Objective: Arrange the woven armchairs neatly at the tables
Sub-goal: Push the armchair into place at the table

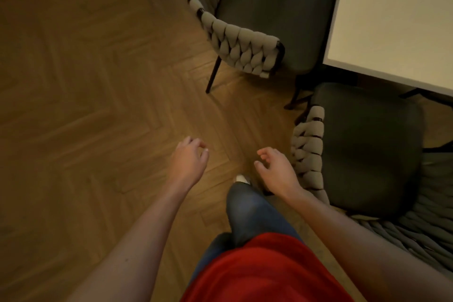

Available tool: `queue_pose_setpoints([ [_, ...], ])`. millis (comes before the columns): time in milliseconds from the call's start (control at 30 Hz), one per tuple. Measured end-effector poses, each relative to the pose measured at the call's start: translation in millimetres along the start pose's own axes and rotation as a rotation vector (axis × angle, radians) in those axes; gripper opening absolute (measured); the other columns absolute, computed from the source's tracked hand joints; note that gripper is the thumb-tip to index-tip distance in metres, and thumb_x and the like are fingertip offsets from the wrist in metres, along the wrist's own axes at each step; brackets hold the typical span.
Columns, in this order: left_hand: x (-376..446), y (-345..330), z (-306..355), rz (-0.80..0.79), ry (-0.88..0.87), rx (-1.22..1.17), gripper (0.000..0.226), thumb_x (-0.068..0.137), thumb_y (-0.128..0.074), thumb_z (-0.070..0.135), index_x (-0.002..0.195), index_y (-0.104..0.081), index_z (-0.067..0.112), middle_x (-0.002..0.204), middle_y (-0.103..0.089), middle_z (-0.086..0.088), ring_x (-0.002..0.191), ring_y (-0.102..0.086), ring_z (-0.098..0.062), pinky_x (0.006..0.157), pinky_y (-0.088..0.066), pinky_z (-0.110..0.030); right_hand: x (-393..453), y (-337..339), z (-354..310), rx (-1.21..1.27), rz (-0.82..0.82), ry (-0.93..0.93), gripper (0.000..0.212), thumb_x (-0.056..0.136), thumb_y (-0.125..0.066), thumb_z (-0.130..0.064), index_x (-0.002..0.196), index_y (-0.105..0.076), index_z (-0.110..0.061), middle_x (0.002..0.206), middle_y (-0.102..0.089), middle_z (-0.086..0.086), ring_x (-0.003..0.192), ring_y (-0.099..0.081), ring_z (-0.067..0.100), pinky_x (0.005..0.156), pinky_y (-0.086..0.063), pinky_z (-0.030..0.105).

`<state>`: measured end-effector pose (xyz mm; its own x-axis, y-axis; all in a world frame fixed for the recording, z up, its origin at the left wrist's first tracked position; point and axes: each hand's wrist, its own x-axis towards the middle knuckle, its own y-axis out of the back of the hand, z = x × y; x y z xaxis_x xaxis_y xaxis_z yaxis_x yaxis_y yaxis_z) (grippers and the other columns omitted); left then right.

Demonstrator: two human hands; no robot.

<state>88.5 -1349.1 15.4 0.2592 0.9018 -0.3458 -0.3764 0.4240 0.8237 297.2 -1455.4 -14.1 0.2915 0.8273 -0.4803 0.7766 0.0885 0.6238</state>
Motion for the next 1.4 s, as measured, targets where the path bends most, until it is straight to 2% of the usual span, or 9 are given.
queue_pose_setpoints([
  [300, 132, 89, -60, -0.106, -0.042, 0.146, 0.025, 0.098, -0.055, 0.029, 0.112, -0.068, 0.014, 0.108, -0.058, -0.004, 0.111, -0.054, -0.025, 0.091, -0.043, -0.037, 124, -10, -102, -0.061, -0.025, 0.027, 0.039, 0.096, -0.057, -0.029, 0.134, -0.054, -0.018, 0.126, -0.058, -0.001, 0.121, -0.05, 0.015, 0.104, -0.044, 0.039],
  [500, 222, 163, -80, -0.106, -0.088, 0.189, 0.023, 0.096, -0.056, 0.026, 0.109, -0.067, 0.01, 0.101, -0.061, -0.006, 0.101, -0.059, -0.027, 0.083, -0.047, -0.038, 210, 0, -188, -0.08, -0.008, 0.101, 0.039, 0.097, -0.056, -0.03, 0.135, -0.053, -0.021, 0.127, -0.057, -0.003, 0.12, -0.049, 0.01, 0.102, -0.045, 0.034],
  [600, 262, 194, -88, -0.062, -0.118, 0.187, 0.021, 0.096, -0.056, 0.026, 0.106, -0.067, 0.012, 0.099, -0.062, -0.002, 0.097, -0.06, -0.024, 0.078, -0.05, -0.04, 248, 5, -224, -0.068, 0.004, 0.11, 0.039, 0.097, -0.056, -0.03, 0.136, -0.051, -0.024, 0.128, -0.055, -0.008, 0.117, -0.047, 0.003, 0.097, -0.042, 0.024],
  [733, 333, 231, -106, -0.058, -0.183, 0.233, 0.02, 0.097, -0.055, 0.027, 0.105, -0.066, 0.014, 0.1, -0.062, -0.001, 0.097, -0.059, -0.023, 0.074, -0.048, -0.038, 296, 2, -267, -0.072, 0.078, 0.084, 0.038, 0.097, -0.057, -0.029, 0.134, -0.052, -0.025, 0.127, -0.056, -0.009, 0.117, -0.049, 0.003, 0.098, -0.043, 0.024],
  [933, 449, 276, -125, -0.134, -0.419, 0.302, 0.016, 0.095, -0.057, 0.024, 0.097, -0.066, 0.011, 0.094, -0.061, -0.005, 0.092, -0.059, -0.028, 0.069, -0.047, -0.037, 364, -6, -329, -0.09, 0.213, -0.037, 0.033, 0.096, -0.058, -0.028, 0.129, -0.057, -0.021, 0.123, -0.059, -0.005, 0.114, -0.053, 0.009, 0.097, -0.047, 0.028],
  [1000, 481, 292, -122, -0.186, -0.526, 0.326, 0.017, 0.095, -0.056, 0.026, 0.094, -0.064, 0.011, 0.092, -0.06, -0.005, 0.09, -0.059, -0.028, 0.071, -0.047, -0.038, 383, -8, -351, -0.086, 0.257, -0.102, 0.033, 0.095, -0.059, -0.028, 0.127, -0.059, -0.019, 0.121, -0.061, -0.002, 0.114, -0.054, 0.014, 0.098, -0.048, 0.034],
  [1233, 589, 328, -64, -0.256, -0.933, 0.384, 0.015, 0.097, -0.053, 0.029, 0.095, -0.062, 0.017, 0.093, -0.059, -0.002, 0.09, -0.057, -0.022, 0.074, -0.041, -0.034, 454, 1, -403, -0.029, 0.444, -0.263, 0.034, 0.091, -0.061, -0.027, 0.124, -0.059, -0.02, 0.114, -0.059, -0.002, 0.107, -0.051, 0.015, 0.098, -0.046, 0.039],
  [1400, 669, 323, -12, -0.39, -1.084, 0.559, 0.021, 0.1, -0.044, 0.029, 0.107, -0.06, 0.016, 0.108, -0.058, -0.002, 0.104, -0.054, -0.023, 0.082, -0.038, -0.033, 517, 13, -409, 0.059, 0.512, -0.347, 0.036, 0.091, -0.059, -0.027, 0.126, -0.057, -0.02, 0.12, -0.057, 0.0, 0.111, -0.049, 0.019, 0.096, -0.045, 0.042],
])
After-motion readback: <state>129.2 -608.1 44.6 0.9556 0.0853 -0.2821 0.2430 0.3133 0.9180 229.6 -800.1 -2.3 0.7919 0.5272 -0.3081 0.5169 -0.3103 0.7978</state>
